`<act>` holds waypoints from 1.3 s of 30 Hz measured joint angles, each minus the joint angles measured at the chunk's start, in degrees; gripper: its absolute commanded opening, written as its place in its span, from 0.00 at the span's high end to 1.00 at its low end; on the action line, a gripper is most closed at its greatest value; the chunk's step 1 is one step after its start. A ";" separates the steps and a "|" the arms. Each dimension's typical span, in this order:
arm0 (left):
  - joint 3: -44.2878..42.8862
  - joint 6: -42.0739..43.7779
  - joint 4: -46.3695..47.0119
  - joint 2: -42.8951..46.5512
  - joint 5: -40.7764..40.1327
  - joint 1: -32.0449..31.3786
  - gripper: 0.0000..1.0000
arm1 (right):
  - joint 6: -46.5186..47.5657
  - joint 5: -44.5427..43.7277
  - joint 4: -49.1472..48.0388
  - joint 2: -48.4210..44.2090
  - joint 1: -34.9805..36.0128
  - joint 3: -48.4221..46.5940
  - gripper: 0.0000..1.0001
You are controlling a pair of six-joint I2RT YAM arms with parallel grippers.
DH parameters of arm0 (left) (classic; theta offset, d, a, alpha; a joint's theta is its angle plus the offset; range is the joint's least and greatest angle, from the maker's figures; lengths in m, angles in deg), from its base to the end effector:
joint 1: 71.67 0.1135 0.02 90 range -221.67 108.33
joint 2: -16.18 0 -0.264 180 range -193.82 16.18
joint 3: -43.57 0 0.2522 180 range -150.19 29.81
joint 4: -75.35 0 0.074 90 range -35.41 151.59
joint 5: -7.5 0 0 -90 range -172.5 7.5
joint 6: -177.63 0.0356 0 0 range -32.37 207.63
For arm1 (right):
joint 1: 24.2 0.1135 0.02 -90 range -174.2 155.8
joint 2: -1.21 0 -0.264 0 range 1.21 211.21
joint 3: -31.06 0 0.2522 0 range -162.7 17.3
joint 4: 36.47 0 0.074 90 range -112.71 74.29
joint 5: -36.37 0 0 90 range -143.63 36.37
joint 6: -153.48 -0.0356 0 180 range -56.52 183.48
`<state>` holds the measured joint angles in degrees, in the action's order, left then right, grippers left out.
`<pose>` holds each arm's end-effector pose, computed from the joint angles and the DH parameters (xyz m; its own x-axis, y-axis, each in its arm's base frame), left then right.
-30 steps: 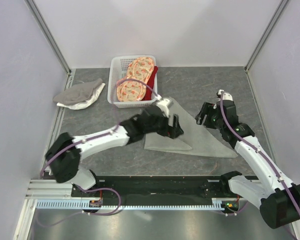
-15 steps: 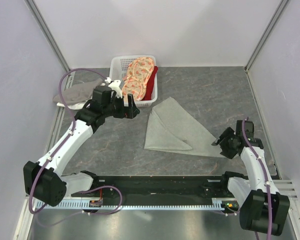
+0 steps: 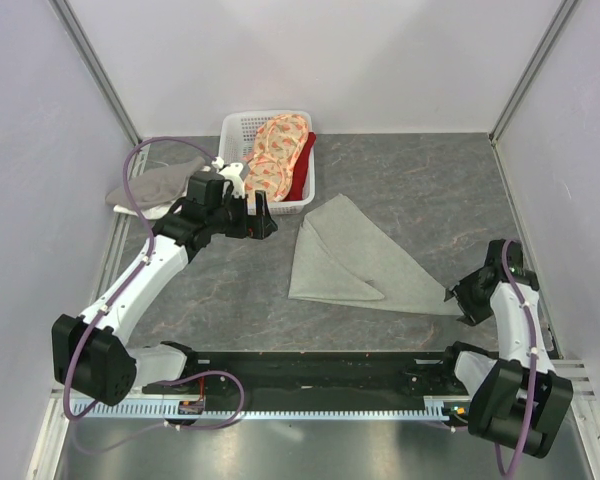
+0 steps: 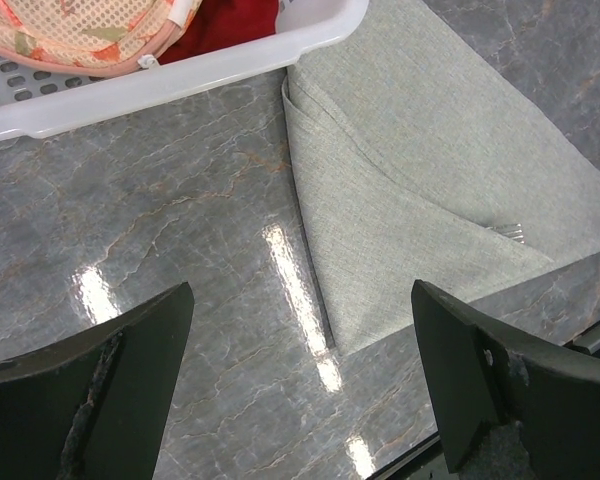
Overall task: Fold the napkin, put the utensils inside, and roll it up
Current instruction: Fold the napkin
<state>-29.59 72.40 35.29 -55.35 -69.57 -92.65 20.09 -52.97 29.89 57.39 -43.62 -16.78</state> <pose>0.2526 -0.1054 0.3035 -0.6946 -0.0078 -0.7193 0.3422 0.8760 -0.3400 0.1430 -0.0500 0.1905 -0.4346 0.8816 -0.1841 0.8644 0.4657 0.1893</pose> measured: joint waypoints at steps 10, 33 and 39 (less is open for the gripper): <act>0.00 0.00 -0.20 -0.17 2.40 0.00 0.04 | -1.01 -4.66 -2.99 4.79 -1.84 -0.57 0.44; 0.00 0.00 -0.20 -1.64 3.74 0.00 0.05 | -3.63 -6.12 -10.58 7.48 -2.97 3.74 0.82; 0.00 0.00 -0.20 -1.64 3.80 0.00 0.06 | -3.87 -5.90 -11.21 7.23 -2.97 3.82 0.98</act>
<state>-29.59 72.40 35.09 -56.98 -65.77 -92.65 16.22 -58.87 18.67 64.63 -46.59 -12.96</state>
